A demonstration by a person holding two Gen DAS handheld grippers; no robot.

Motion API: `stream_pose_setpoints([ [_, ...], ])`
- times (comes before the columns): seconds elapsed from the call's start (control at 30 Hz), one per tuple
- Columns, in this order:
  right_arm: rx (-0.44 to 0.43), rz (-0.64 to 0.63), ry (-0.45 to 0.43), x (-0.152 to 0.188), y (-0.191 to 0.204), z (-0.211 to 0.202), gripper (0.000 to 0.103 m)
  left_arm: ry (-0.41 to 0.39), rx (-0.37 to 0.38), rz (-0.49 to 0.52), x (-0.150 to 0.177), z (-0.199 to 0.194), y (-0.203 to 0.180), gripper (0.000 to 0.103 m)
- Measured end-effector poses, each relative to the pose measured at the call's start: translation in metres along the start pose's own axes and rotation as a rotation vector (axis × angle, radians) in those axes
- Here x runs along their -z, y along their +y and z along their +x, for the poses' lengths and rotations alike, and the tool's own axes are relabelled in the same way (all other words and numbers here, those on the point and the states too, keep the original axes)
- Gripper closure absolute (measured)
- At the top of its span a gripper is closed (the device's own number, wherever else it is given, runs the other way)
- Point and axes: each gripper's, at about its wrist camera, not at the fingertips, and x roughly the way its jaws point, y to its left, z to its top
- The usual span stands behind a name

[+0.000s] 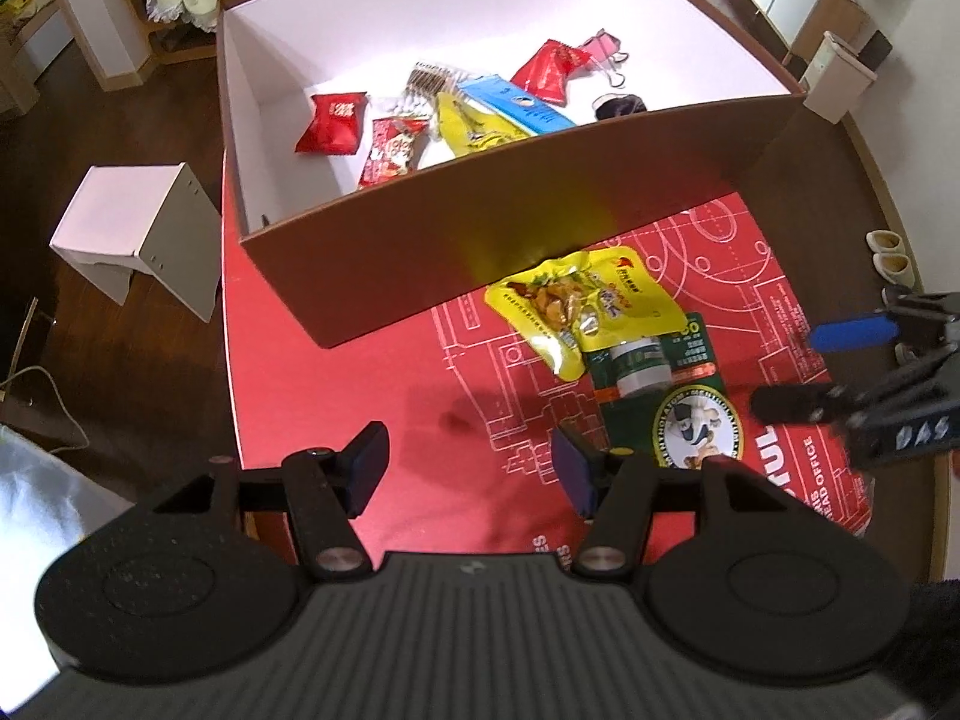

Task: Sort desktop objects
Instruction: 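Grasp the green ointment box with the right tool while the left tool reaches the yellow pouch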

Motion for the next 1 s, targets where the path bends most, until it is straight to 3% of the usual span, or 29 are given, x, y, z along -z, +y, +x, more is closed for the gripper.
stream_pose_setpoints([
  [0.1,-0.004,-0.060,0.019,0.001,0.010,0.012,0.016,0.007,-0.010,-0.014,0.002,0.001,0.005,0.048],
  [0.13,-0.004,-0.084,0.026,0.001,0.013,0.017,0.029,0.010,-0.013,-0.020,0.003,0.001,0.007,0.048],
  [0.17,-0.005,-0.106,0.037,0.003,0.016,0.021,0.036,0.013,-0.015,-0.026,0.003,0.001,0.009,0.048],
  [0.4,-0.034,-0.136,0.011,0.006,0.022,0.029,0.036,0.025,-0.023,-0.044,0.007,0.003,0.014,0.048],
  [0.73,-0.029,-0.061,-0.030,-0.015,0.028,0.053,0.036,0.031,-0.045,-0.060,0.010,0.003,0.024,0.048],
  [0.77,-0.025,-0.062,-0.027,-0.016,0.028,0.057,0.053,0.032,-0.048,-0.062,0.010,0.003,0.025,0.048],
  [0.83,-0.022,-0.079,-0.008,-0.016,0.029,0.063,0.067,0.031,-0.048,-0.064,0.010,0.003,0.026,0.048],
  [1.0,-0.024,-0.145,0.033,-0.005,0.030,0.059,0.068,0.033,-0.032,-0.058,0.010,0.005,0.022,0.048],
])
